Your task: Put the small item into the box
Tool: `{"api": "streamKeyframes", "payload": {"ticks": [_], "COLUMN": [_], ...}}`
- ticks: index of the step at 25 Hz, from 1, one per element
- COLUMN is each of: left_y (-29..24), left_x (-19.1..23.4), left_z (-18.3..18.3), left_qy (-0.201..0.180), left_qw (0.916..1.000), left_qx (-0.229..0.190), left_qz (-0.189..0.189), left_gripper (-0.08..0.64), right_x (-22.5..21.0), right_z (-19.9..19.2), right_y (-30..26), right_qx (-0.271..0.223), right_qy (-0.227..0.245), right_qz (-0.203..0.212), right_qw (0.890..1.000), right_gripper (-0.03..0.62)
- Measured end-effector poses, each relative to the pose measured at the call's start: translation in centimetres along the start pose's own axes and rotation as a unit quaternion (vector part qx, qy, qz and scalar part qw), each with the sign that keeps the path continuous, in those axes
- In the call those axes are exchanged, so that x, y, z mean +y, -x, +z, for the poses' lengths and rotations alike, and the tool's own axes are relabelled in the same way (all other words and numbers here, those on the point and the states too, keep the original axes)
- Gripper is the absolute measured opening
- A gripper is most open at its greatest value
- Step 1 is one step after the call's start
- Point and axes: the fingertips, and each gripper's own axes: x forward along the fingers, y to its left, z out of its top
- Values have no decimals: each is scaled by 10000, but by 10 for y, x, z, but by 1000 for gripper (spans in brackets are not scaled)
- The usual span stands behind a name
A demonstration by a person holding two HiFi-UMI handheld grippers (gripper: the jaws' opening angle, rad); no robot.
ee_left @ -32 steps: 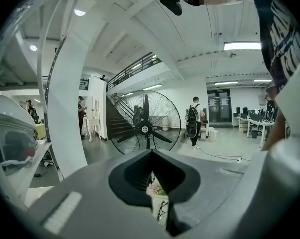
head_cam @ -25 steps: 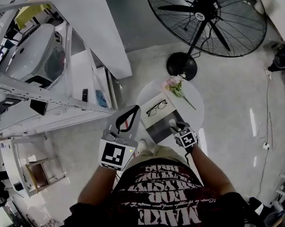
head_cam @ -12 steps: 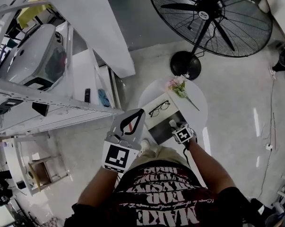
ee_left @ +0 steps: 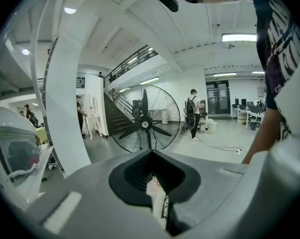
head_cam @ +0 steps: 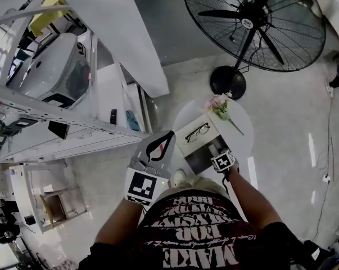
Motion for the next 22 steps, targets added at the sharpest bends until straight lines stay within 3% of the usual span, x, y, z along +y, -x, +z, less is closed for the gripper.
{"api": "streamKeyframes", "payload": {"ticks": [4, 8, 12, 17, 22], "left_y": [7, 12, 24, 34, 42], "left_x": [4, 5, 10, 10, 7], "left_z": [3, 10, 8, 11, 13], "left_qy": [8, -33, -30, -90, -96], "left_qw": [10000, 9995, 9989, 9974, 9957], "left_qx": [-87, -256, -329, -507, -619], "left_qz": [-32, -194, -320, -509, -687], "left_gripper": [0, 0, 0, 0, 0], "right_x": [5, -4, 5, 24, 32], "right_z": [1, 23, 41, 48, 60], "right_y": [15, 48, 84, 121, 179], "right_qx": [-162, -945, -1820, -2450, -3312], "right_qy": [-231, -9, -259, -566, -827], "right_qz": [-4, -590, -1073, -1137, -1286], "right_qw": [9996, 9938, 9771, 9612, 9311], "right_gripper": [268, 189, 32, 29, 29]}}
